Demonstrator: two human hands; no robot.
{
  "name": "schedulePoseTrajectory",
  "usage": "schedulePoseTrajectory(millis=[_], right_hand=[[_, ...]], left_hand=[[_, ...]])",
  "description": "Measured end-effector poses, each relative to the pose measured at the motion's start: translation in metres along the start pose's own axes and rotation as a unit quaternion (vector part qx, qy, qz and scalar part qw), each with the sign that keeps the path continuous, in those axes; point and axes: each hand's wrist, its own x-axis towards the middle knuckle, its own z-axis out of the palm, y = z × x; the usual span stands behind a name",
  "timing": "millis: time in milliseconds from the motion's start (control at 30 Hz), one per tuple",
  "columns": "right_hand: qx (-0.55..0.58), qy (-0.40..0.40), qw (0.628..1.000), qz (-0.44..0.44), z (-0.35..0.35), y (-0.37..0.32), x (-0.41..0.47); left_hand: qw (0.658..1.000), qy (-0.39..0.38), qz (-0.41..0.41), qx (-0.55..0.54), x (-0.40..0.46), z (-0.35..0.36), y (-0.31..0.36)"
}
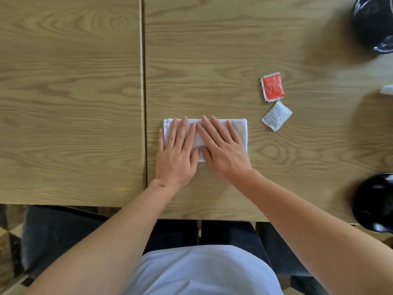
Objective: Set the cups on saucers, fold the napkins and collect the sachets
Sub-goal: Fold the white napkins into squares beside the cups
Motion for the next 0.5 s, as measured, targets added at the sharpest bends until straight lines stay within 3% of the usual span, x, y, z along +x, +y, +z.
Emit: schedulePoseTrajectory(millis=[333, 433, 500], right_hand=[[-0.067, -0.052, 0.996, 0.041, -0.013, 0.036, -0.022], [-0.069, -0.092, 0.989, 0.096, -0.031, 0.037, -0.027], [-0.057, -0.114, 0.983, 0.133, -0.050, 0.035, -0.024]], left_hand=[[0.999, -0.032, -0.030, 0.009, 0.001, -0.005, 0.002], [0.982, -0.049, -0.177, -0.034, -0.011, -0.024, -0.006], [0.941, 0.003, -0.317, -0.116, -0.026, -0.046, -0.007]])
